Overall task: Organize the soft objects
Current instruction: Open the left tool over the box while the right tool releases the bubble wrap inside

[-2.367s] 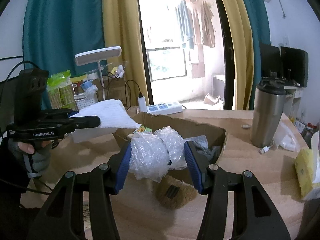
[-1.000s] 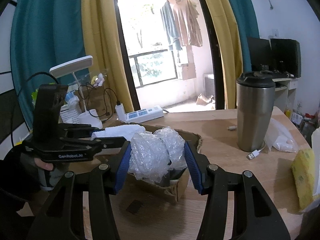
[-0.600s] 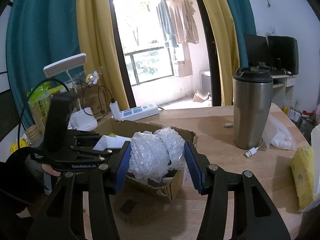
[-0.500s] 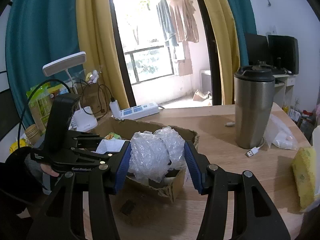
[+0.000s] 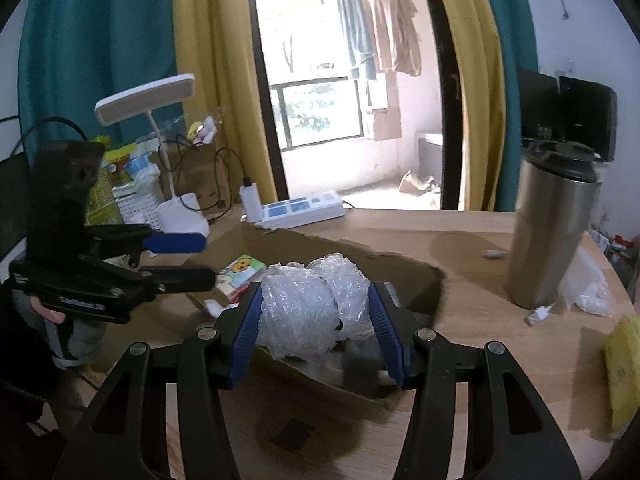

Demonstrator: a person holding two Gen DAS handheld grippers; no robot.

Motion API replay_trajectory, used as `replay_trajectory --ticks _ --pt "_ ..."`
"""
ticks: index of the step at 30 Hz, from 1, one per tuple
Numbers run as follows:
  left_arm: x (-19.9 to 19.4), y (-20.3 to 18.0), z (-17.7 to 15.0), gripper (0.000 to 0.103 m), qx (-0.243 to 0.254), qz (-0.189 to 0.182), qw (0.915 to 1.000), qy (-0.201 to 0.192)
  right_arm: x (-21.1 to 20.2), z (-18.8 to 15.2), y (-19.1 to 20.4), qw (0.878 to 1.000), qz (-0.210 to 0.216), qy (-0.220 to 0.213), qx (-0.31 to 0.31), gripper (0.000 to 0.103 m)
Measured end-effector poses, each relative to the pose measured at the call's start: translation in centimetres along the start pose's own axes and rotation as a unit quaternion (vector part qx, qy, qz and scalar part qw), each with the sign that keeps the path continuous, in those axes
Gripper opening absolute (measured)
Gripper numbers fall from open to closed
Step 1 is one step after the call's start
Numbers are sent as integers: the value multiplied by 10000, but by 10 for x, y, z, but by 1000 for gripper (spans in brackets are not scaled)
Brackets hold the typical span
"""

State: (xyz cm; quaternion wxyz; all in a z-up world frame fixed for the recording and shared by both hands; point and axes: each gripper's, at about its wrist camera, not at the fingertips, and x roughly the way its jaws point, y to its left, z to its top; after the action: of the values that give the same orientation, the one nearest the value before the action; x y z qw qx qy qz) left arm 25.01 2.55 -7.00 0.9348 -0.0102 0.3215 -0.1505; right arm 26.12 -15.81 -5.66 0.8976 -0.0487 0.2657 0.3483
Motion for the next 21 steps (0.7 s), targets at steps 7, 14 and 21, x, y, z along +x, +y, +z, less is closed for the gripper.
replay_trajectory --ticks 7,14,21 --pt "-35 27 -16 65 -414 21 9987 -300 29 4 23 9994 -2 311 -174 56" --pt "-36 49 -30 65 -757 14 9969 -206 60 3 29 9975 -179 682 -58 56" --pt "-46 51 -36 65 -763 -49 9967 -261 87 -6 31 9931 -175 1156 62 56"
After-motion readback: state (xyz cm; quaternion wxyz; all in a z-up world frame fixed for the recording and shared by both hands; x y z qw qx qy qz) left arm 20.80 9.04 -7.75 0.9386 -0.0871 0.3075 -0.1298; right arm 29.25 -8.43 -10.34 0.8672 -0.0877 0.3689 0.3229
